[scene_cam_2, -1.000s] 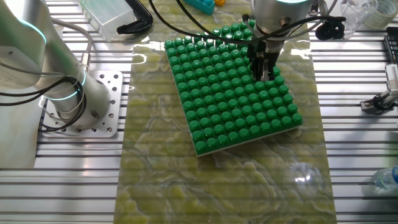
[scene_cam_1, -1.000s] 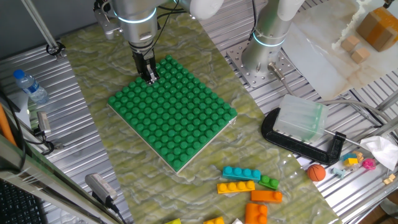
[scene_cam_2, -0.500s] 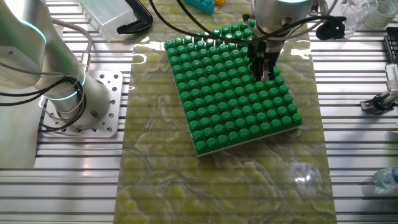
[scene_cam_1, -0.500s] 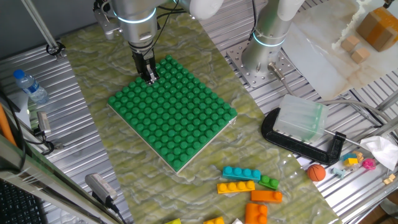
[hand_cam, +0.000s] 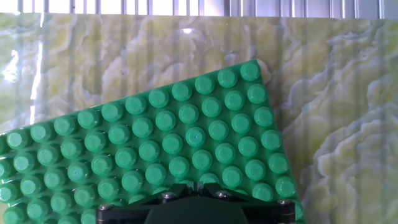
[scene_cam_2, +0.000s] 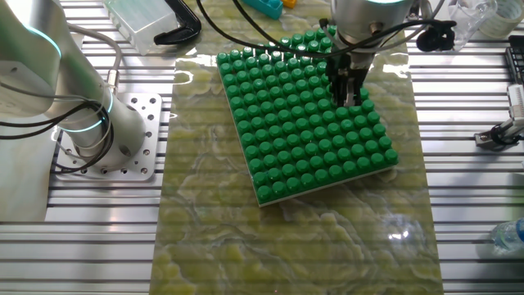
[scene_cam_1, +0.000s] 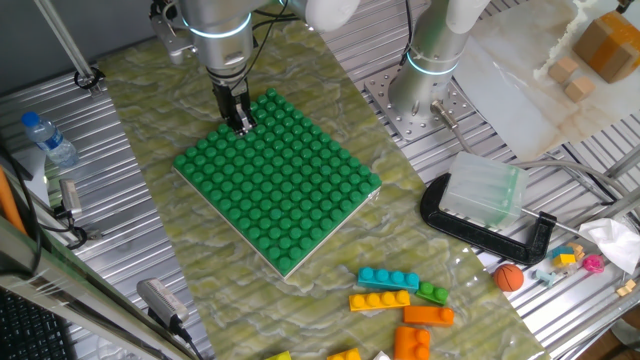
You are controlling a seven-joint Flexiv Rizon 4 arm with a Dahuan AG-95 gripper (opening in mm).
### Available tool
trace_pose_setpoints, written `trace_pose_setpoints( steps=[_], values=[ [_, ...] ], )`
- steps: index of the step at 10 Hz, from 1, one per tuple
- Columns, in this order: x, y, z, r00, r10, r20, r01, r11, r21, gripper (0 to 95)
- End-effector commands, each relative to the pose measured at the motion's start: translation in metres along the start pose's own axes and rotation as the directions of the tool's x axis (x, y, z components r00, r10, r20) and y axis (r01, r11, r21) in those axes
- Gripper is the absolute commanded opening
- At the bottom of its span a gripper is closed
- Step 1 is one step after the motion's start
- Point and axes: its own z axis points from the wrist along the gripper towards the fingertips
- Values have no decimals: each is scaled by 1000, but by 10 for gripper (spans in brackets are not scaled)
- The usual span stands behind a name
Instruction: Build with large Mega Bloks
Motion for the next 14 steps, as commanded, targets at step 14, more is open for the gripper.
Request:
trace_pose_setpoints(
  steps=[14],
  values=[
    [-4,1,-2,1000,3,-17,-2,999,46,0]
  ],
)
